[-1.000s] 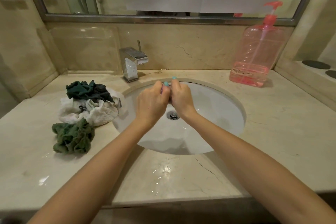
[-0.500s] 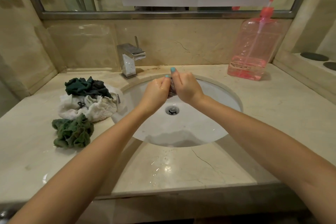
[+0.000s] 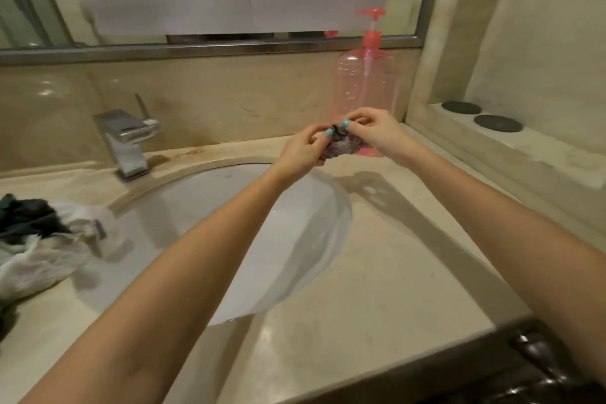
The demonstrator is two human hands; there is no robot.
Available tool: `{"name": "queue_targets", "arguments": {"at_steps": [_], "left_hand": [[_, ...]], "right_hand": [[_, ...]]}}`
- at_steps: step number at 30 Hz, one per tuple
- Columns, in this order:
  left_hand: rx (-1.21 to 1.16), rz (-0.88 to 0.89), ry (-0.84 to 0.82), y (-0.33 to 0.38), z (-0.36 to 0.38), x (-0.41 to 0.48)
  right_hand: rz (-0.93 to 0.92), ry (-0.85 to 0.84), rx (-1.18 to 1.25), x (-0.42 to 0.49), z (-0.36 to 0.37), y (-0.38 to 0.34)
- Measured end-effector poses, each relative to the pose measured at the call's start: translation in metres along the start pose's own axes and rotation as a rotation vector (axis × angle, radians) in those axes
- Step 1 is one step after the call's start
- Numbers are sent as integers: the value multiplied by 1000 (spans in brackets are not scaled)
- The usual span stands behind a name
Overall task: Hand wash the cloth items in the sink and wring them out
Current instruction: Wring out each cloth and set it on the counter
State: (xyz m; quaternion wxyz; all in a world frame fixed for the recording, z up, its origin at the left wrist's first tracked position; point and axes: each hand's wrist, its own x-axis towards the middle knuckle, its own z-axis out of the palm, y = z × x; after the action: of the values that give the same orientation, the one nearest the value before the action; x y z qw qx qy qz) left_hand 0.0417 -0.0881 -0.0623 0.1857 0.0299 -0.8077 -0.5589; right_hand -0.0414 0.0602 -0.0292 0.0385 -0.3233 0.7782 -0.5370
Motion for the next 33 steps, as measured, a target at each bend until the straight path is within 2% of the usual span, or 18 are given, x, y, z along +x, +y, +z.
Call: {"name": "queue_targets", "arguments": {"at_steps": [3,7,11,13,18,22,28,33], "left_hand": [[75,71,-2,-4,32,28],[442,116,-87,-26,63,45],[461,78,-72,-35,67,39],[509,86,-81,-34,57,36],[636,213,-97,-10,3,12],[766,251,-38,13,-64,-30],[895,217,101,22,-186,-132],[1036,-61,298,13,-287,-209]], "right_hand": [[91,23,26,7,-30,29],[146,25,-79,6,-44,72],[244,34,61,-14,-46,87],[253,9,19,-20,-48,79],[77,45,-230,-15,-30,37],[-8,-37,-270,-19,29,-17],[-165,-280,-130,-37,170,-90],[-270,-433,-59,-54,277,-144]]}}
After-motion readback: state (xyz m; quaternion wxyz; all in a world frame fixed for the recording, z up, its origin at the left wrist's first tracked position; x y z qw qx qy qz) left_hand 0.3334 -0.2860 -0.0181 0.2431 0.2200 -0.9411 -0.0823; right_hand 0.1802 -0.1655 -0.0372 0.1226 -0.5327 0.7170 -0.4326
